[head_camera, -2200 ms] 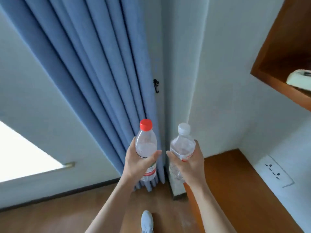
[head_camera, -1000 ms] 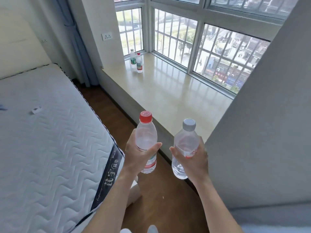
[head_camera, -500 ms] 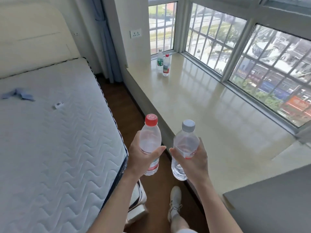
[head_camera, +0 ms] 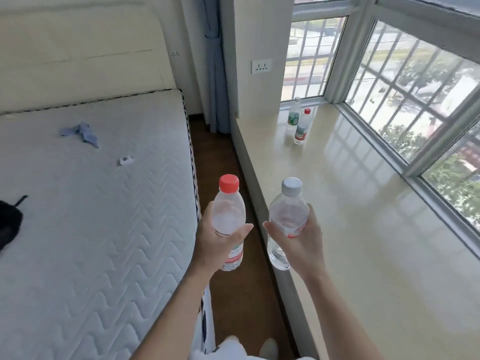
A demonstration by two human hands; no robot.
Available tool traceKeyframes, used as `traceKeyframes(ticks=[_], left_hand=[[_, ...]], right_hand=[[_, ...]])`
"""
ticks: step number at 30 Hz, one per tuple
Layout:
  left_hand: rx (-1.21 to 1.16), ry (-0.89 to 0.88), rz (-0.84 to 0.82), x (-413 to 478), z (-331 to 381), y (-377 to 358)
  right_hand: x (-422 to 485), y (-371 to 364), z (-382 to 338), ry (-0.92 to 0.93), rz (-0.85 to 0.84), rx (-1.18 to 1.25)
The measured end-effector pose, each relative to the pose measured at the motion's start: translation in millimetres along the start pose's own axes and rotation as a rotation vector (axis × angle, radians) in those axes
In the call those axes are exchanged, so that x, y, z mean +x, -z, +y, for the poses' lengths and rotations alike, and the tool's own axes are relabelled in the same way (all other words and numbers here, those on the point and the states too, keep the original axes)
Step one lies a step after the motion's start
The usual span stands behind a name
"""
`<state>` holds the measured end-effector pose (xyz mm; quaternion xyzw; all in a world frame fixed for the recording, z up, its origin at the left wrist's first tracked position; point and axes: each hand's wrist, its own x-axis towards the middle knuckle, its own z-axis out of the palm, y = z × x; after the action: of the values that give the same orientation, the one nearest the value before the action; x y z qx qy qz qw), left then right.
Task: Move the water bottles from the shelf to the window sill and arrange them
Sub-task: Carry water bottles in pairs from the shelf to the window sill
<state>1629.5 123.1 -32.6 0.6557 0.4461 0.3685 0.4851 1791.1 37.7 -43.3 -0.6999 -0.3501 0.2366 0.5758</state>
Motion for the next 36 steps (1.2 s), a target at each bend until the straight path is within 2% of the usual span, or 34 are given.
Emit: traceKeyframes(ticks=[4,8,15,23,29,36], left_hand=[[-0.016,0.059,0.088,28.0,-4.4,4.8],[0.011,0.075,0.109,56.5,-15.2,14.6],[-0.037,0.094,0.177,152.5,-46.5,33.1],[-0.037,0.051,0.177,313.9,-54.8,60.9],[-0.053,0.023,0.083,415.6,-62.7,68.1],[-0.062,0.023,-0.051,499.7,-74.5,39.1]], right_hand=[[34.7,-22.9,4.6,0.009,-0.093,0.005],[67.8,-54.1,7.7,0.017,-0.176,0.001],[153.6,-116.6,7.5,0.097,-0.236,-0.024],[293.9,-182.7,-15.7,0.068,-0.128,-0.032],[368.5,-215.3,-14.6,0.016,-0.034,-0.001],[434.2,-228.2,5.0,-0.046,0.045,-0.03]])
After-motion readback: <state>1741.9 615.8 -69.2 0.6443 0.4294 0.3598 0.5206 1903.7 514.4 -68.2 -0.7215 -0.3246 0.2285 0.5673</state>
